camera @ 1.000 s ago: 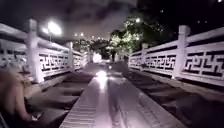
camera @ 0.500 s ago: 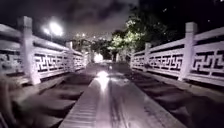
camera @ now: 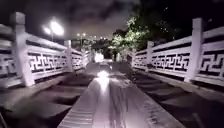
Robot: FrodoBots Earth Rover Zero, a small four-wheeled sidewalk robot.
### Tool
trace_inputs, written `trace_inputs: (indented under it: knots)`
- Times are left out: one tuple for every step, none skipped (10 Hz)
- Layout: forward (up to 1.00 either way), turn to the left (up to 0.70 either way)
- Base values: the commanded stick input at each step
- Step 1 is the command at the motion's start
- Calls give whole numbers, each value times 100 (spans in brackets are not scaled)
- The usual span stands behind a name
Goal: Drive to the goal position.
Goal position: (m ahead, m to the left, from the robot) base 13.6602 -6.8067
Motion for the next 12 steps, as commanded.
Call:
trace_inputs:
  knots:
    - [38, 0]
    - [38, 0]
    - [38, 0]
    - [38, 0]
    - [38, 0]
    - [38, 0]
    - [38, 0]
    - [38, 0]
    - [38, 0]
    - [38, 2]
    - [38, 23]
    - [38, 18]
